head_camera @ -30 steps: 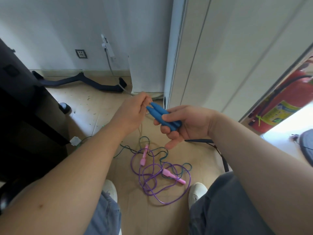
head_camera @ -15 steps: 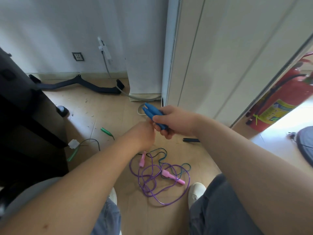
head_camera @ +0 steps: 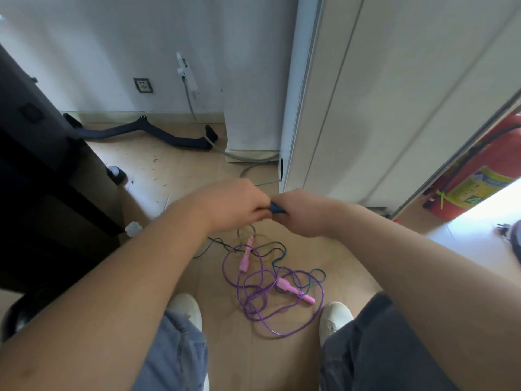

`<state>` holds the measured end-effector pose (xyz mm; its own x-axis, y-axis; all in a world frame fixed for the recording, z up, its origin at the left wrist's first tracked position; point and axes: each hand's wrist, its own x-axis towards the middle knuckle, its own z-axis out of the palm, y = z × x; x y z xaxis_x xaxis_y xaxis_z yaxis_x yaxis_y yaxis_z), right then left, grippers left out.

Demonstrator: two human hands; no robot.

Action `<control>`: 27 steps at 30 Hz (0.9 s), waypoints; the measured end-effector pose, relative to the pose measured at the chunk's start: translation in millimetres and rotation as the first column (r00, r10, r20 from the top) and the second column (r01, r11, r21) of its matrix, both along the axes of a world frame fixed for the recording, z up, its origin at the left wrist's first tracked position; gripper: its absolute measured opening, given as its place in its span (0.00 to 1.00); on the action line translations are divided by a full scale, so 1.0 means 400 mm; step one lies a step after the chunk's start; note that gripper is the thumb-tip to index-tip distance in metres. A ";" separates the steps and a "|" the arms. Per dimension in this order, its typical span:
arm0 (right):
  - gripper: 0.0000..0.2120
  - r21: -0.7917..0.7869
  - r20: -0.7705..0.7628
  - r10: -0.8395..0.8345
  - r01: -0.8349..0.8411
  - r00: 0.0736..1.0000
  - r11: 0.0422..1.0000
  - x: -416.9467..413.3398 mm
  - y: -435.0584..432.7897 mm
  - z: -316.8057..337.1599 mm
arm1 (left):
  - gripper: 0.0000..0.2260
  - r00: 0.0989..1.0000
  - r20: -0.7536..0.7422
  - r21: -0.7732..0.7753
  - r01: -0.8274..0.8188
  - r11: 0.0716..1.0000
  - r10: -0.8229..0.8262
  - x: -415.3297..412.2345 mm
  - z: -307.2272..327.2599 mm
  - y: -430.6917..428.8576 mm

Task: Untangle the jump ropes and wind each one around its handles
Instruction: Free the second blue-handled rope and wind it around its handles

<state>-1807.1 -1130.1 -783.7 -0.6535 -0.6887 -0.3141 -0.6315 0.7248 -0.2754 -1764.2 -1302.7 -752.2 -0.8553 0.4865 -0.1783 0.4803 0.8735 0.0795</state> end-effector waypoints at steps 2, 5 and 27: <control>0.08 -0.015 0.033 0.039 -0.039 0.999 0.999 0.004 0.009 0.008 | 0.16 0.997 -0.079 0.124 0.013 0.992 -0.003 0.004 0.025 -0.041; 0.04 -0.050 0.106 0.112 -0.107 0.988 0.993 0.033 0.009 0.014 | 0.22 0.991 -0.111 0.315 -0.034 0.949 0.072 0.008 0.028 -0.077; 0.07 -0.342 -0.173 -0.362 0.289 0.916 0.894 0.017 0.034 0.067 | 0.20 0.947 -0.022 0.571 -0.252 0.782 0.321 0.059 -0.069 0.064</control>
<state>-1800.5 -1116.6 -756.7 -0.8849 -0.4621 0.0583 -0.4459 0.8044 -0.3926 -1740.4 -1277.3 -779.9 -0.9680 0.2010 0.1500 0.2506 0.7945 0.5532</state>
